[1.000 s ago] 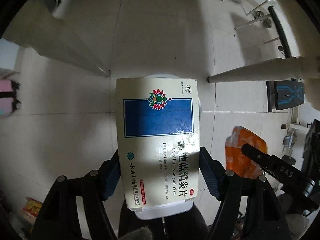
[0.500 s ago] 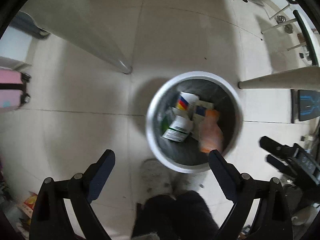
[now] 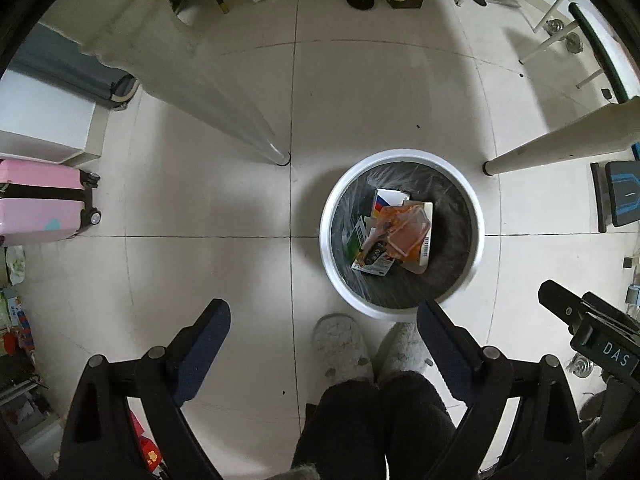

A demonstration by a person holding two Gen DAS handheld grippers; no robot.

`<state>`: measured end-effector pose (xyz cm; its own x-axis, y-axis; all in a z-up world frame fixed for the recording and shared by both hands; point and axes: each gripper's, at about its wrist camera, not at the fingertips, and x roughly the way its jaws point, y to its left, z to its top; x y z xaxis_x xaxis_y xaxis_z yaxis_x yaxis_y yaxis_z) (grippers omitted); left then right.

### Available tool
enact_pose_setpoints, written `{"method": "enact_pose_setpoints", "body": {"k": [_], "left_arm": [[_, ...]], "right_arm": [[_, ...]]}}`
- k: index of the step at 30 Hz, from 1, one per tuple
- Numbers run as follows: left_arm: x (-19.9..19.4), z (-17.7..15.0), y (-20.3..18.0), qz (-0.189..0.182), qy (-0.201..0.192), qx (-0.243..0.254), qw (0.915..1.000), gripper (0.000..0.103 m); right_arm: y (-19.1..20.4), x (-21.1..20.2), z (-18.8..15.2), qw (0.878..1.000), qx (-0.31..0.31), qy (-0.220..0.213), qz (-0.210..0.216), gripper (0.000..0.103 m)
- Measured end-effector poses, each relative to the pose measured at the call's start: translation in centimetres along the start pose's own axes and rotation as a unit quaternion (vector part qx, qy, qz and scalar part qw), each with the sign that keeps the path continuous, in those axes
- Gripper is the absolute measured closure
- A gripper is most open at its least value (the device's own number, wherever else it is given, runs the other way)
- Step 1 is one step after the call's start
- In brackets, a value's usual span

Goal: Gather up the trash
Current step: 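Open both tools to drop the bag and box into the bin, then grasp the milk carton with the right tool while the left grasps the blue plastic bag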

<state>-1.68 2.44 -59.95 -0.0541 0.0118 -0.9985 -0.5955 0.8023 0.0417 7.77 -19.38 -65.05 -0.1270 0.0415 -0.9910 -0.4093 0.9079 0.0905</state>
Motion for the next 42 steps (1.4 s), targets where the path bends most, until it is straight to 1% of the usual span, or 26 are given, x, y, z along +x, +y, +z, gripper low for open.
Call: {"method": "enact_pose_setpoints", "body": {"k": [3, 7, 14, 22, 25, 27, 28, 30, 33, 35, 37, 40, 42], "left_arm": [[-1.8, -0.6, -0.1, -0.004, -0.003, -0.003, 1.0, 0.008], [-5.2, -1.8, 0.2, -0.009, -0.01, -0.006, 0.9999, 0.008], [-12.4, -3.9, 0.8, -0.02, -0.025, -0.011, 0.9994, 0.008], [-20.8, -5.3, 2.1, -0.028, -0.052, -0.013, 0.9982, 0.008], [-23.8, -5.0, 2.2, -0.026, -0.072, -0.013, 0.997, 0.008], [-25.5, -4.2, 2.0, -0.022, -0.088, -0.013, 0.9958, 0.008], [-26.0, -3.7, 2.0, -0.02, -0.094, -0.013, 0.9953, 0.008], [-27.2, -2.1, 1.6, -0.009, -0.109, -0.014, 0.9939, 0.008], [-28.5, 0.4, 1.0, 0.007, -0.124, -0.013, 0.9922, 0.008], [-29.2, 2.6, 0.6, 0.012, -0.129, -0.015, 0.9915, 0.008], [-29.8, 5.0, -0.1, 0.012, -0.131, -0.019, 0.9911, 0.008], [-30.6, 9.6, -1.3, 0.014, -0.133, -0.029, 0.9906, 0.008], [-31.0, 13.3, -2.3, 0.014, -0.133, -0.041, 0.9901, 0.008]], "right_arm": [[0.4, -2.6, -0.6, 1.0, -0.012, -0.008, -0.005, 0.005], [1.0, -6.5, -1.8, 0.999, -0.03, -0.012, -0.005, 0.005], [2.6, -14.1, -4.6, 0.998, -0.053, -0.015, 0.003, 0.005], [4.0, -25.5, -7.5, 0.998, -0.054, -0.035, 0.021, 0.005], [4.1, -30.1, -7.9, 0.998, -0.039, -0.046, 0.035, 0.005], [4.0, -32.7, -7.6, 0.997, -0.023, -0.056, 0.048, 0.005], [3.8, -34.1, -7.1, 0.996, -0.016, -0.064, 0.055, 0.005], [3.5, -36.1, -6.0, 0.995, -0.005, -0.079, 0.056, 0.005], [2.0, -39.8, -2.7, 0.993, 0.022, -0.1, 0.064, 0.005], [0.9, -41.5, 0.1, 0.991, 0.032, -0.113, 0.06, 0.005], [-0.1, -42.6, 3.3, 0.99, 0.038, -0.121, 0.055, 0.005], [-1.8, -44.4, 9.0, 0.988, 0.053, -0.138, 0.054, 0.005], [-3.2, -45.3, 13.6, 0.985, 0.065, -0.147, 0.056, 0.005]]}}
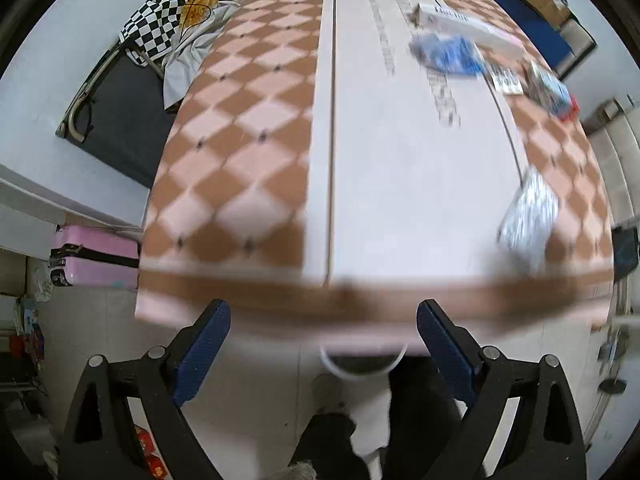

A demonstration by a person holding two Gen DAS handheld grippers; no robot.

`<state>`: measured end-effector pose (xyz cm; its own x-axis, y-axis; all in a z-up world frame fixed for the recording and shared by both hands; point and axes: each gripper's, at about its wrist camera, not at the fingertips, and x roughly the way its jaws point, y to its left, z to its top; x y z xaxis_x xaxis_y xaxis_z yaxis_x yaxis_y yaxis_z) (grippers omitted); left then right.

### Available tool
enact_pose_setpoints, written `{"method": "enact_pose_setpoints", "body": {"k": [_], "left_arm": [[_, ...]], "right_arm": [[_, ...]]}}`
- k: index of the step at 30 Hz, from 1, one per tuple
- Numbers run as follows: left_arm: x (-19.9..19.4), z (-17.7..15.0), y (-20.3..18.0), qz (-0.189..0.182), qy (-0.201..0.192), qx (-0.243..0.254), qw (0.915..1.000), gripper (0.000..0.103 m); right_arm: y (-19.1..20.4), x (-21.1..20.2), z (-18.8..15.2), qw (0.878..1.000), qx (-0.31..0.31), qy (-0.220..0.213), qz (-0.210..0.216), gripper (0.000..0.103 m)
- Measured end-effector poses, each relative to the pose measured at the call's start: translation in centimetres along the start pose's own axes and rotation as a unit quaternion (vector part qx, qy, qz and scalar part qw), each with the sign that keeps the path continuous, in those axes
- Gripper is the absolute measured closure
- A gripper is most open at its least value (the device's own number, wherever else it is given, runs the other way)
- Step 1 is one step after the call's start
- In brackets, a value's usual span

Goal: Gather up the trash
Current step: 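Grasp the milk carton with the right tool while the left grasps the blue plastic bag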

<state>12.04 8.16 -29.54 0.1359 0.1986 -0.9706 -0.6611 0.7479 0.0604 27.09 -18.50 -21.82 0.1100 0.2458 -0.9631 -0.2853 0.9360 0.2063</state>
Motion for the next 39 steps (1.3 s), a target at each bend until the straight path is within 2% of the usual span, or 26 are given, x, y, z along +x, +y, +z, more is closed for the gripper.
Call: {"method": "enact_pose_setpoints", "body": {"k": [5, 7, 9, 13, 15, 21, 22, 23, 24, 25, 26, 27, 28, 31, 39], "left_arm": [[1.5, 8.1, -2.9, 0.011, 0.01, -0.035, 0.9993, 0.008], [2.8, 11.5, -4.3, 0.009, 0.019, -0.047, 0.9987, 0.008], [4.0, 14.3, -5.6, 0.014, 0.027, -0.051, 0.9983, 0.008], [6.2, 19.3, -7.7, 0.013, 0.035, -0.06, 0.9975, 0.008], [7.1, 21.3, -8.4, 0.009, 0.038, -0.063, 0.9973, 0.008], [10.3, 25.5, -10.7, -0.011, 0.05, -0.051, 0.9974, 0.009], [10.8, 25.9, -11.1, -0.013, 0.051, -0.043, 0.9977, 0.015], [11.0, 26.1, -11.4, -0.015, 0.051, -0.038, 0.9979, 0.024], [11.3, 26.2, -11.6, -0.015, 0.053, -0.033, 0.9979, 0.046], [11.4, 26.3, -11.8, -0.023, 0.056, -0.03, 0.9977, 0.062], [11.4, 26.2, -11.9, -0.031, 0.055, -0.03, 0.9975, 0.07], [11.2, 26.1, -12.0, -0.03, 0.053, -0.028, 0.9978, 0.077], [10.8, 25.9, -12.1, -0.027, 0.046, -0.022, 0.9984, 0.082], [9.6, 24.9, -12.3, -0.021, 0.035, -0.009, 0.9991, 0.089], [4.5, 20.4, -11.7, -0.006, -0.006, 0.011, 0.9999, 0.096]], "right_arm": [[-0.7, 3.2, 12.0, 1.0, 0.026, -0.003, 0.006, 0.005], [-0.2, 4.9, 17.0, 1.0, 0.02, -0.014, 0.004, 0.0], [1.0, 6.7, 21.0, 1.0, 0.007, -0.024, -0.007, 0.0], [3.0, 10.7, 26.9, 0.999, -0.019, -0.009, -0.024, 0.0], [3.9, 12.5, 28.3, 0.999, -0.037, 0.005, -0.037, 0.0], [5.2, 17.2, 29.7, 0.994, -0.06, 0.059, -0.063, 0.0], [5.2, 17.7, 29.7, 0.994, -0.059, 0.065, -0.064, 0.0], [5.2, 18.0, 29.8, 0.994, -0.057, 0.069, -0.065, 0.0], [5.1, 18.3, 29.9, 0.994, -0.056, 0.072, -0.067, 0.0], [5.0, 18.4, 30.0, 0.994, -0.053, 0.073, -0.068, 0.001], [4.9, 18.6, 30.2, 0.994, -0.051, 0.074, -0.066, 0.003], [4.8, 18.6, 30.2, 0.994, -0.052, 0.073, -0.065, 0.01], [4.6, 18.6, 30.3, 0.994, -0.053, 0.071, -0.063, 0.011], [4.2, 18.0, 30.3, 0.995, -0.059, 0.062, -0.052, 0.011], [3.9, 15.1, 28.0, 0.997, -0.057, 0.044, -0.035, 0.011]]}}
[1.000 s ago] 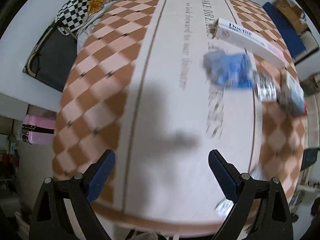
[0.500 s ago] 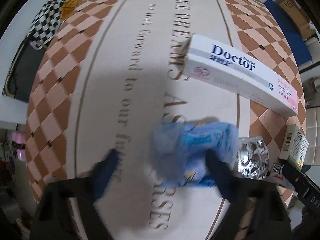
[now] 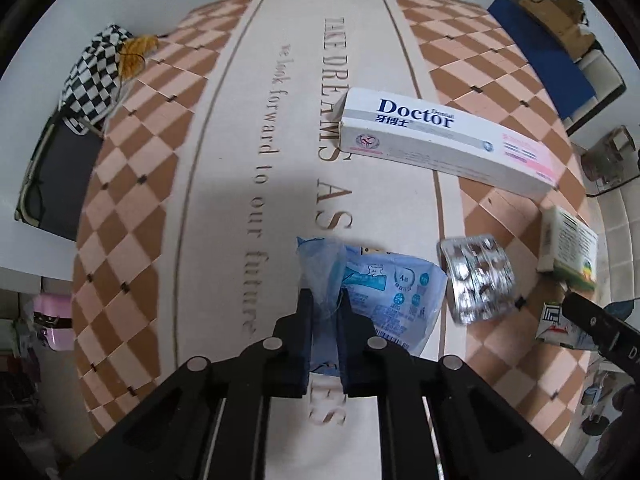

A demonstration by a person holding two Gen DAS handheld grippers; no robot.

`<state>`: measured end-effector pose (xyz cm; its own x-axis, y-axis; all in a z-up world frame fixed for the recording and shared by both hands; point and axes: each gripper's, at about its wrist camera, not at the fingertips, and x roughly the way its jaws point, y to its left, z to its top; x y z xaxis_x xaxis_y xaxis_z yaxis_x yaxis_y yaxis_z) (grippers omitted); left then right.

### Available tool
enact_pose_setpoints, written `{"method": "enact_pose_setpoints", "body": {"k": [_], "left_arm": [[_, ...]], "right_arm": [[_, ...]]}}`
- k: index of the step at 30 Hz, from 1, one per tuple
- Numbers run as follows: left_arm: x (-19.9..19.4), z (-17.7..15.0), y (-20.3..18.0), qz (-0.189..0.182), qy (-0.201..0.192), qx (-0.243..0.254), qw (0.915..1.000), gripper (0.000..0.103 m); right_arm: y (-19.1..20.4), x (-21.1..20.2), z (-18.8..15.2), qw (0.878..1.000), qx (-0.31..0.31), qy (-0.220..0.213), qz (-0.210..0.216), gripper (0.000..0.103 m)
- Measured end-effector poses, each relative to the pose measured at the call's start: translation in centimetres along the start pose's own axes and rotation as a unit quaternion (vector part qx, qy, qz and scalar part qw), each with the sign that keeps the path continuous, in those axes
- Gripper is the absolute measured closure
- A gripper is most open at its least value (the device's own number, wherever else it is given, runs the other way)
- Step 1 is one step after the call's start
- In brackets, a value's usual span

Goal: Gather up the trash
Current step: 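Grasp the milk carton with the right tool while the left grasps the blue plastic bag, then carry the milk carton and blue bag over the trash bin with both tools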

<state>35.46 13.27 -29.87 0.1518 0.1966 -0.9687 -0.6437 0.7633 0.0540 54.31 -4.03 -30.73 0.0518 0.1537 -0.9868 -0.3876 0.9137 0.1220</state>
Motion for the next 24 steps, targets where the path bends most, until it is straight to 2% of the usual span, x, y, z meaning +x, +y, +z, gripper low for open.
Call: {"method": "enact_pose_setpoints", "body": {"k": [5, 7, 8, 12, 18, 24], "left_arm": [[-3.5, -2.5, 0.7, -0.005, -0.027, 0.008, 0.9996, 0.096], [-5.4, -4.5, 1.8, -0.013, -0.042, 0.012, 0.999, 0.096], [-5.7, -4.7, 2.7, -0.015, -0.047, 0.014, 0.9987, 0.096], [-8.5, -8.9, 5.4, -0.031, -0.072, 0.023, 0.9966, 0.096], [-11.6, -16.9, 9.3, -0.051, -0.087, 0.049, 0.9937, 0.096], [-11.3, -25.4, 12.1, -0.067, -0.058, 0.073, 0.9934, 0.096]], "right_arm": [[0.7, -3.3, -3.9, 1.0, -0.008, -0.024, 0.006, 0.011], [1.1, -4.8, -6.0, 0.999, -0.009, -0.034, 0.012, 0.011], [1.3, -5.6, -7.4, 0.999, -0.009, -0.04, 0.016, 0.011], [2.2, -8.2, -13.2, 0.998, -0.003, -0.06, 0.029, 0.011], [3.2, -11.6, -25.1, 0.995, 0.018, -0.086, 0.045, 0.011], [4.0, -12.0, -36.8, 0.996, 0.037, -0.067, 0.044, 0.011]]}}
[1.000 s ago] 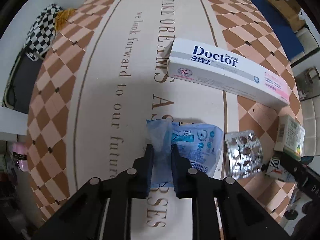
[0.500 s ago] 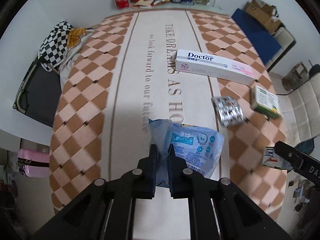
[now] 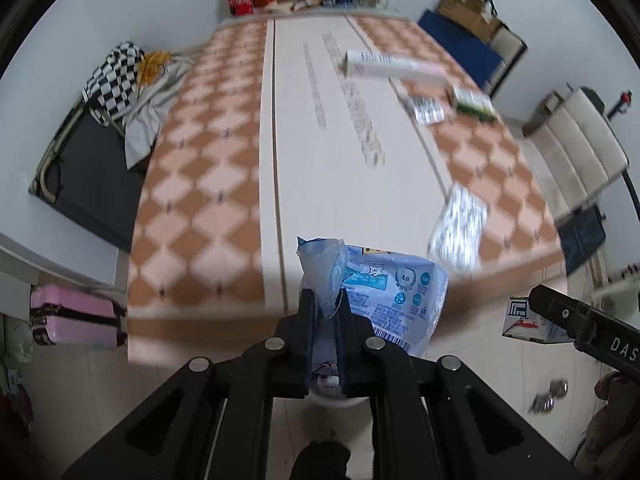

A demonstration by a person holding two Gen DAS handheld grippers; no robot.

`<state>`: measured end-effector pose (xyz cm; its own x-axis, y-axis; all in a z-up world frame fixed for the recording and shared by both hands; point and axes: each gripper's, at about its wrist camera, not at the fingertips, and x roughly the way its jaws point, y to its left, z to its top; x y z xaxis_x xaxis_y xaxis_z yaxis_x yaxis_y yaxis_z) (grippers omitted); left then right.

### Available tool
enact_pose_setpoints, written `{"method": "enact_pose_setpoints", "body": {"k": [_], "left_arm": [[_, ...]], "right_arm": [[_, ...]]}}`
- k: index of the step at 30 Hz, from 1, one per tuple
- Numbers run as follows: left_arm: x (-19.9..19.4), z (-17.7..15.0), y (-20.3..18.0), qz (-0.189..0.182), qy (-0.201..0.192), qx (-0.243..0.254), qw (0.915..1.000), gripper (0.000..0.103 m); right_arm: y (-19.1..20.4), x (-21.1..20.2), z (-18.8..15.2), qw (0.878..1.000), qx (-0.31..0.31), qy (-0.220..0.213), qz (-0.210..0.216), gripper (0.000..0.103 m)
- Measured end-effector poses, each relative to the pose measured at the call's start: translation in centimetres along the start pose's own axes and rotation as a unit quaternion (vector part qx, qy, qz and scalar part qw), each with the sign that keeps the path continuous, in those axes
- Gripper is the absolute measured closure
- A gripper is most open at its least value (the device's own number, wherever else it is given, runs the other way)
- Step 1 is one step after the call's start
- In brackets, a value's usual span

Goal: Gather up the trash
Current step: 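Carry the milk carton and blue bag over the trash bin with both tools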

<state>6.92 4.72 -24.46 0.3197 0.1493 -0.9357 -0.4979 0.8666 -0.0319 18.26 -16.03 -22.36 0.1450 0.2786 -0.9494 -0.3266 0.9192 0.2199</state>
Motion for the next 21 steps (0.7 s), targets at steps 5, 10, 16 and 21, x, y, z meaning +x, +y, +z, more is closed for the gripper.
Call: {"method": "enact_pose_setpoints", "body": {"k": [5, 10, 16, 21], "left_arm": [[2.5, -6.0, 0.1, -0.01, 0.047, -0.004, 0.9988, 0.096], [8.1, -10.9, -0.1, -0.008, 0.099, -0.016, 0.995, 0.096], [18.0, -14.8, -0.4, -0.002, 0.146, -0.038, 0.9885, 0.096], [26.1, -16.8, -0.4, 0.0, 0.17, -0.048, 0.9842, 0.096]], "right_arm": [[-1.4, 1.9, -7.2, 0.999, 0.005, 0.043, -0.008, 0.011], [-3.8, 7.6, -12.4, 0.996, 0.016, 0.091, -0.016, 0.011], [-7.4, 17.5, -16.5, 0.988, 0.044, 0.147, -0.007, 0.011], [-9.7, 26.2, -18.0, 0.984, 0.057, 0.168, -0.01, 0.011]]}}
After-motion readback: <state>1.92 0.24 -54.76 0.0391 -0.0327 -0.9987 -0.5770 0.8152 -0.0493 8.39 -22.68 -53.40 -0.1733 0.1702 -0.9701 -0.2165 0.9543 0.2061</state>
